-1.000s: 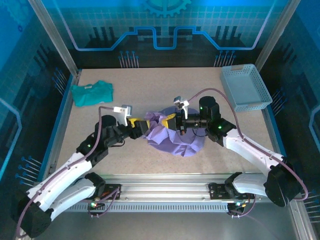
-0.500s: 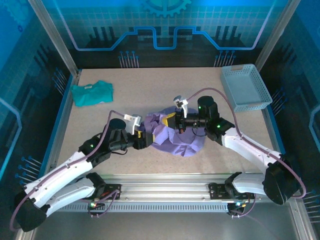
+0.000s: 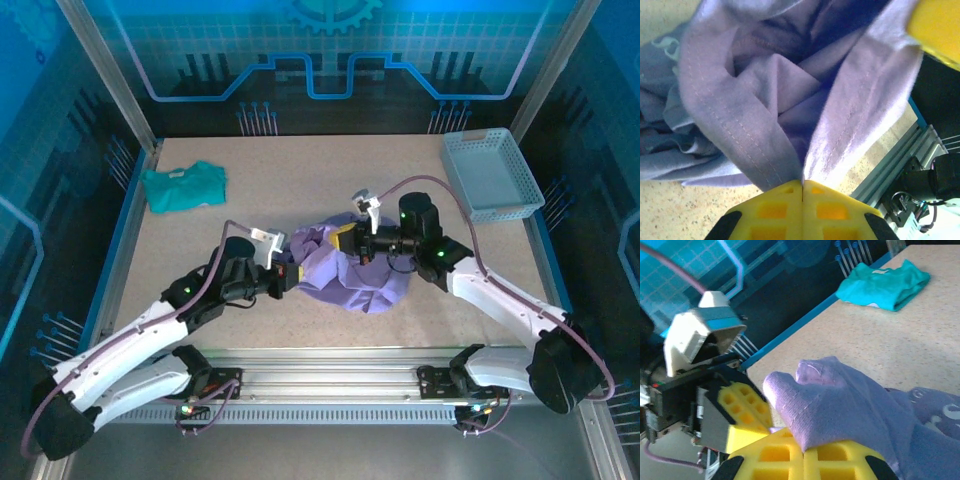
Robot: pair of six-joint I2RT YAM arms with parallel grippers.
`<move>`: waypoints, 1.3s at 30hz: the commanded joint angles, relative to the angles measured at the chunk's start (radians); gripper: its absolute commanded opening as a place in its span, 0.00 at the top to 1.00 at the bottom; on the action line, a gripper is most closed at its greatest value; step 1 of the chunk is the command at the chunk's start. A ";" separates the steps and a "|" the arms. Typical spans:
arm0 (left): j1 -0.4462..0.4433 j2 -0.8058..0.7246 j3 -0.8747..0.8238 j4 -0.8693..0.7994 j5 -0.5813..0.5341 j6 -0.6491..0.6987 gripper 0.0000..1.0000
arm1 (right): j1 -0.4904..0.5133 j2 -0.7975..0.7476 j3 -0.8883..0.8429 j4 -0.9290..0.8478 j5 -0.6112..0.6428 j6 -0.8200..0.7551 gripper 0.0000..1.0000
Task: Fold the inside-out t-shirt
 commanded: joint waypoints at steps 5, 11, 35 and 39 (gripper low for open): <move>-0.004 -0.156 -0.175 0.288 0.006 0.186 1.00 | -0.029 -0.037 -0.074 -0.021 0.054 0.042 0.88; -0.016 -0.137 -0.222 0.366 0.021 0.303 1.00 | 0.020 -0.090 0.029 -0.340 0.222 -0.197 0.69; -0.046 -0.192 -0.176 0.093 -0.176 0.418 0.99 | 0.041 0.499 0.339 -0.474 0.147 -0.077 0.63; -0.046 -0.195 -0.175 0.096 -0.236 0.390 0.99 | -0.003 0.395 0.277 -0.364 0.131 -0.026 0.91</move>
